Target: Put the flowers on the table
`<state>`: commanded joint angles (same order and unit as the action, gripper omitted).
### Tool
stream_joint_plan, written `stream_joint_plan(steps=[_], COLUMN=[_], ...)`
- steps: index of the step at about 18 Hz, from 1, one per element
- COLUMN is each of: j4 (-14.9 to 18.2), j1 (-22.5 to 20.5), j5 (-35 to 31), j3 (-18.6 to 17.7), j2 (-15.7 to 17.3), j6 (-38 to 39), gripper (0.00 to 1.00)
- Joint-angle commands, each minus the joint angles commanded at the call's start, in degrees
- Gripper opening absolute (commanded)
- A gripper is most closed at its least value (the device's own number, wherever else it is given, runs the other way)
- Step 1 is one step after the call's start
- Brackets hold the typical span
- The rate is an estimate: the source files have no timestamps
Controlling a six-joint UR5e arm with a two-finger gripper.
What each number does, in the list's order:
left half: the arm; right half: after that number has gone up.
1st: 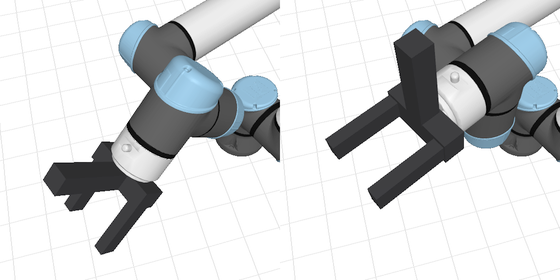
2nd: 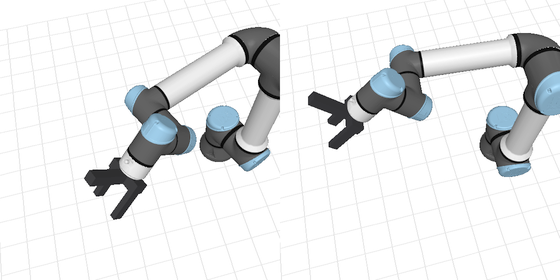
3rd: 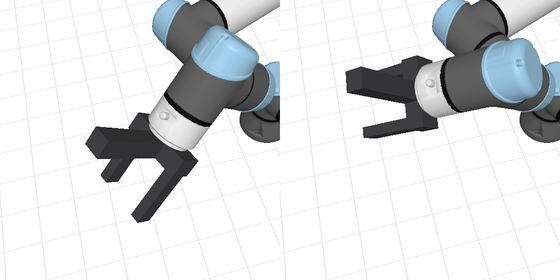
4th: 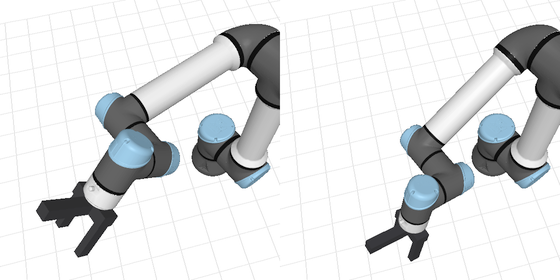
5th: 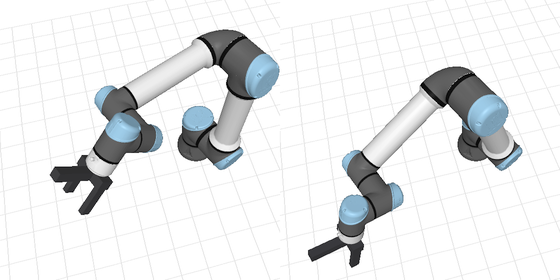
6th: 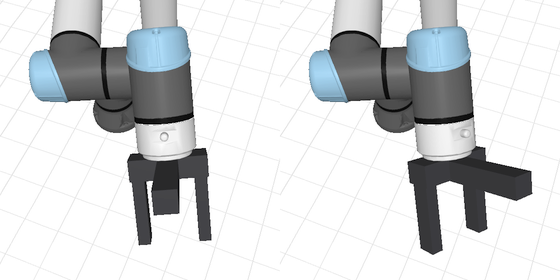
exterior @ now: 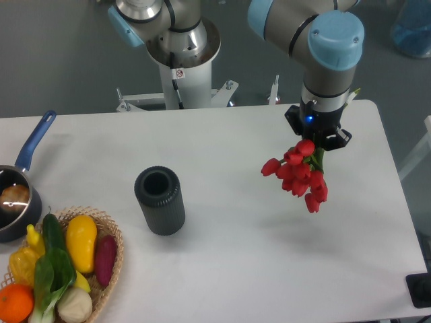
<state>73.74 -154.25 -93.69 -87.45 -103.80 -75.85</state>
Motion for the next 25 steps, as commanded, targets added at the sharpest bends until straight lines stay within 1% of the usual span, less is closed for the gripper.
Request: stream_joint_plan(steps=[3, 5, 8, 11, 12, 14, 16, 17, 18, 20, 21, 22, 23, 25], j4=[0.0, -0.1, -0.4, -2.1, -2.7, -2.7, -2.7, -2.8, -2.8, -2.7, -2.7, -2.7, -2.8, -2.9], j1=[0.1, 1.0, 2.7, 4.0, 4.4, 4.7, 5.2, 5.5, 5.8, 5.9, 6.0, 6.0, 6.0, 6.0], j5=[0.1, 0.1, -0.3, 0.2, 0.3, 0.4, 1.1, 1.4, 2.2, 2.5, 2.7, 3.3, 3.5, 3.2], j3=[0.0, 0.5, 0.6, 0.4, 0.4, 0.4, 0.2, -0.1, -0.1, -0.3, -0.3, -0.4, -0.8, -1.4], j2=[-0.4, -1.6, -3.4, -3.7, -3.7, -4.0, -4.3, -4.3, -4.3, -4.1, -4.0, -4.0, -4.0, -3.9], j6=[1.0, 5.1, 7.6, 9.9, 9.9, 10.5, 11.6, 11.6, 11.8, 12.5, 12.5, 12.5, 12.5, 12.6], gripper=[0.00, 0.00, 0.00, 0.01, 0.04, 0.11, 0.15, 0.20, 0.42, 0.48, 0.56, 0.75, 1.00, 1.00])
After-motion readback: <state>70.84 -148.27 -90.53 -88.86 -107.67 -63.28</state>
